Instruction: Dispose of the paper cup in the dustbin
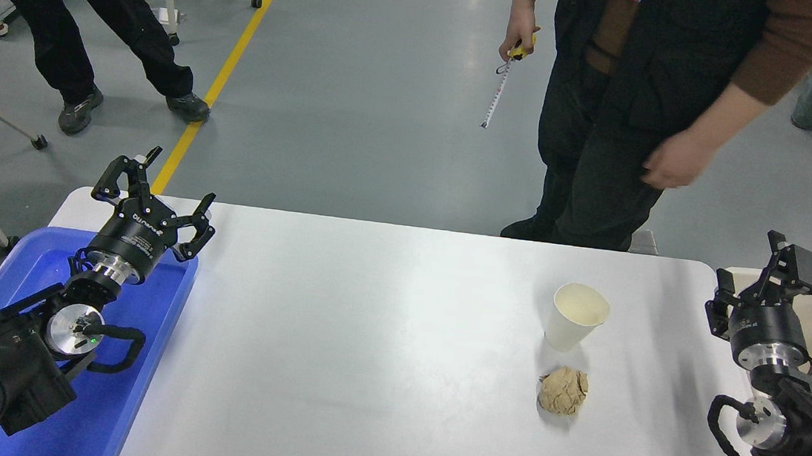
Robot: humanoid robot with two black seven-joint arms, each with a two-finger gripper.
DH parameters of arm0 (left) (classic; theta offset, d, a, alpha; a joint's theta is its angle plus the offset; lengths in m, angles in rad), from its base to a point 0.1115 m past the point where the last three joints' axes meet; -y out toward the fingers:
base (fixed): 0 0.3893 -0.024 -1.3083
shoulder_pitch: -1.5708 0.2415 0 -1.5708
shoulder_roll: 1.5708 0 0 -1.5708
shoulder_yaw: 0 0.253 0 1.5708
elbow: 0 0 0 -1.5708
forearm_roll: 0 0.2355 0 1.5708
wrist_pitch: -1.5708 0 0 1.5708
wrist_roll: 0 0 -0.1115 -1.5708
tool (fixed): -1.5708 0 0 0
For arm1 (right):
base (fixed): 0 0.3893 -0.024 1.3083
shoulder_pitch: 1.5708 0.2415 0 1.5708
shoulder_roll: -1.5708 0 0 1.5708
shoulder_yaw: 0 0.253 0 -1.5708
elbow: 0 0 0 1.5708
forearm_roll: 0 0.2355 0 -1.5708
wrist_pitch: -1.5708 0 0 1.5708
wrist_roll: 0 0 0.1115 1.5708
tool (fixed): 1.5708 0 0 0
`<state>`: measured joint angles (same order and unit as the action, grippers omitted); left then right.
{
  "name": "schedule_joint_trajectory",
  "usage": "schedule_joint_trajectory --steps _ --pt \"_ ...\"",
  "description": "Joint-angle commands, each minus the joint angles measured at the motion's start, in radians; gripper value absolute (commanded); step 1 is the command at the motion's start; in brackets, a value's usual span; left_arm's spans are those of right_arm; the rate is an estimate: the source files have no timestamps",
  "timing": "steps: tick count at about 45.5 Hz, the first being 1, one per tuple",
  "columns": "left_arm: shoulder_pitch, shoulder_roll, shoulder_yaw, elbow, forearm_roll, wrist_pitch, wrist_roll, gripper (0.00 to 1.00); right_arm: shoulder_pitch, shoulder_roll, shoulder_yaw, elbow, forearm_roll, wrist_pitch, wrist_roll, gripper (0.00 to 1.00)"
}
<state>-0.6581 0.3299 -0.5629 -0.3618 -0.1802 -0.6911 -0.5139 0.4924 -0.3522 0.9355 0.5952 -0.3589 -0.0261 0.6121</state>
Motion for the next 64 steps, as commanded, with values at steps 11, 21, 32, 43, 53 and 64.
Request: schedule_joint_trajectory --steps 11,21,32,43,53,64 --pt "0.0 0.0 0.0 0.0 0.001 0.001 0.0 1.0 0.0 0.001 0.0 0.0 0.0 0.0 0.0 0.99" --pt "0.0 0.0 0.0 0.0 0.001 -0.001 0.0 1.0 0.0 0.004 0.0 0.0 0.0 0.0 0.0 0.99" --pt "0.0 0.0 0.0 0.001 -0.001 -0.001 0.0 1.0 0.002 0.004 0.002 0.0 0.0 0.002 0.0 0.99" --pt "0.0 0.0 0.0 0.001 0.001 -0.001 0.0 1.0 0.005 0.002 0.002 0.002 0.0 0.009 0.0 0.99" --pt "0.0 0.0 0.0 0.0 -0.001 0.001 0.0 1.0 0.005 0.002 0.0 0.008 0.0 0.011 0.002 0.99" --pt "0.0 0.0 0.0 0.0 -0.001 0.001 0.0 1.0 0.006 -0.008 0.011 0.005 0.002 0.009 0.008 0.99"
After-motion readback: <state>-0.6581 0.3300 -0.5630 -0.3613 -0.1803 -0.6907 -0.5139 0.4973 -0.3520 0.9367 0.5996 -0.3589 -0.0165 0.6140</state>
